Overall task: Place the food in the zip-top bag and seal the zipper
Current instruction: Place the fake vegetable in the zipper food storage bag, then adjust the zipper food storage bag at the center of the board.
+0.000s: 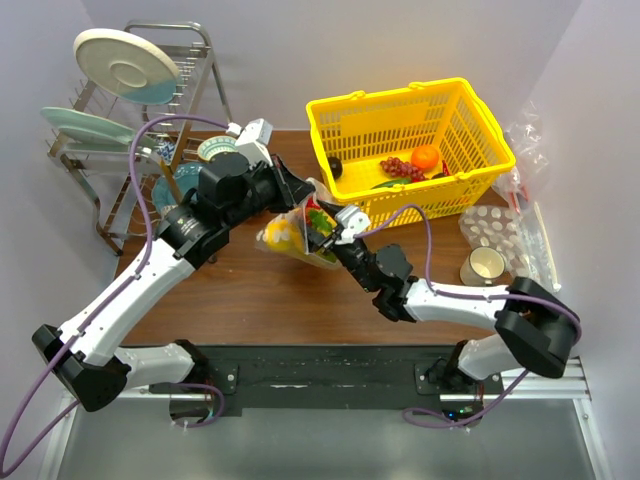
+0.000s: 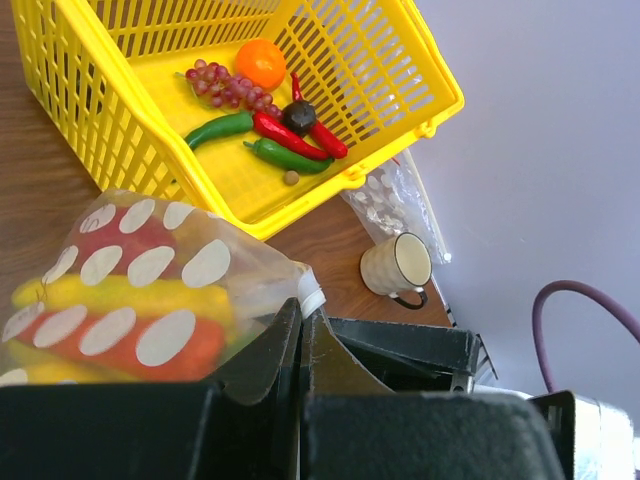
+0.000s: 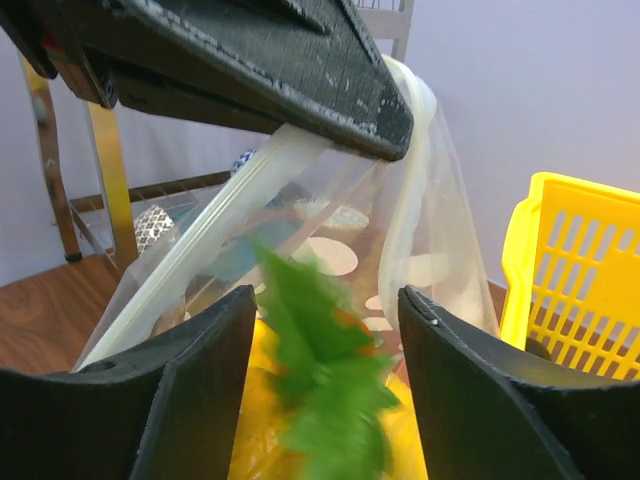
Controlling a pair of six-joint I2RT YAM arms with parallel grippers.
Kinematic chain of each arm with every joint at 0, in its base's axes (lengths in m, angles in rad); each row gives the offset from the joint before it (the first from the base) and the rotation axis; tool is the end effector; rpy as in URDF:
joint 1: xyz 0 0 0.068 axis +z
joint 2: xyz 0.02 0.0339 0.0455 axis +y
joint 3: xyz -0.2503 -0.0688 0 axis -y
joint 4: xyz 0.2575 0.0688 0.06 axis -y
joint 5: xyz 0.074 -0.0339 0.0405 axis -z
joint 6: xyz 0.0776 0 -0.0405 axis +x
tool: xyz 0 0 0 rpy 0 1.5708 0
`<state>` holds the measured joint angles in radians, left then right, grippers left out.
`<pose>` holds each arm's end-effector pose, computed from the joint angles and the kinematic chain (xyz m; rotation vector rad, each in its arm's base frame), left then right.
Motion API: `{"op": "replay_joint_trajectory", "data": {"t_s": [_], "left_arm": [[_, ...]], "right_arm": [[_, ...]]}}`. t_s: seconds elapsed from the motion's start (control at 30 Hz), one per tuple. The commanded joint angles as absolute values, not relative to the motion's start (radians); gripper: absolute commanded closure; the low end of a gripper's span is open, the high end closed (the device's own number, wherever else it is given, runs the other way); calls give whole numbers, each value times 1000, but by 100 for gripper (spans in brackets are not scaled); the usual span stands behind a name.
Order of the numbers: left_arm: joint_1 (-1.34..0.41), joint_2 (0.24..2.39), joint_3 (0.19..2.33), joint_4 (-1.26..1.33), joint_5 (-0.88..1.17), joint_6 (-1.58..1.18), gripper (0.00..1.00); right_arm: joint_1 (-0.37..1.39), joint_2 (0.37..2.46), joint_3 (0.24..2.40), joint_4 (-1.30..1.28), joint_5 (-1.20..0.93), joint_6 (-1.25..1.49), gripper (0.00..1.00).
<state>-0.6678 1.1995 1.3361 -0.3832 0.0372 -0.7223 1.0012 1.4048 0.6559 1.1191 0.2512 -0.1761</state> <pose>0.2519 -0.2023 0.4043 -0.0247 1.9388 -0.9955 0.2035 0.2819 0.2830 -0.4870 1.1320 0.5696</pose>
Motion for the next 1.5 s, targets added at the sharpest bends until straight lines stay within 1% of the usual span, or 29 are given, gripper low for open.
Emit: {"op": "replay_joint_trajectory", "data": {"t_s": [0.0, 0.03, 0.13, 0.27, 0.3, 0.33, 0.37, 0.4, 0.43, 0.53, 0.67, 0.87, 1.07, 1.13, 1.17, 1.2, 1.27, 1.3, 1.37, 1.47], "left_arm": [[-664, 1178, 1376, -319, 26, -716, 100], [-663, 1177, 1373, -321, 23, -715, 100], [-663, 1178, 1362, -322, 6, -703, 100], [-663, 1180, 1347, -322, -32, -683, 100], [-663, 1178, 1341, -322, -40, -678, 100], [-663, 1180, 1338, -322, -44, -677, 100], [-663, 1180, 1333, -322, -51, -670, 100], [-663, 1180, 1328, -322, -52, -669, 100], [-663, 1178, 1325, -324, -55, -667, 100], [-661, 1175, 1316, -319, -52, -667, 100], [-661, 1173, 1307, -314, -51, -666, 100], [-663, 1175, 1301, -313, -48, -657, 100], [-663, 1170, 1290, -313, -52, -657, 100], [-663, 1167, 1289, -311, -54, -653, 100], [-663, 1167, 1286, -313, -54, -653, 100], [-663, 1166, 1285, -311, -54, -653, 100], [-663, 1164, 1279, -313, -57, -647, 100], [-663, 1164, 1276, -311, -58, -644, 100], [-661, 1164, 1261, -316, -66, -627, 100], [-663, 1163, 1218, -327, -84, -603, 100]], "right_arm": [[1003, 1298, 721, 931, 287, -106, 36], [1003, 1283, 727, 854, 288, -98, 36], [1003, 1210, 733, 747, 282, -65, 35], [1005, 1105, 765, 461, 284, 17, 36], [1003, 1074, 797, 401, 287, 34, 37], [1003, 1065, 816, 273, 294, 46, 38], [1003, 1057, 837, 203, 317, 81, 39], [1005, 1052, 882, 136, 330, 96, 42], [1003, 1046, 903, 6, 340, 115, 43], [1003, 1017, 942, -173, 345, 198, 44], [1003, 976, 920, -270, 319, 306, 45], [1003, 925, 870, -354, 377, 379, 47], [1003, 985, 882, -408, 384, 399, 48], [1003, 1018, 890, -408, 379, 408, 51], [1003, 1029, 890, -405, 376, 411, 55], [1003, 1043, 893, -400, 368, 413, 67], [1003, 1055, 900, -385, 351, 414, 84], [1003, 1060, 919, -385, 348, 417, 100], [1003, 1074, 943, -388, 348, 416, 100], [1003, 1098, 1038, -408, 354, 397, 100]]}}
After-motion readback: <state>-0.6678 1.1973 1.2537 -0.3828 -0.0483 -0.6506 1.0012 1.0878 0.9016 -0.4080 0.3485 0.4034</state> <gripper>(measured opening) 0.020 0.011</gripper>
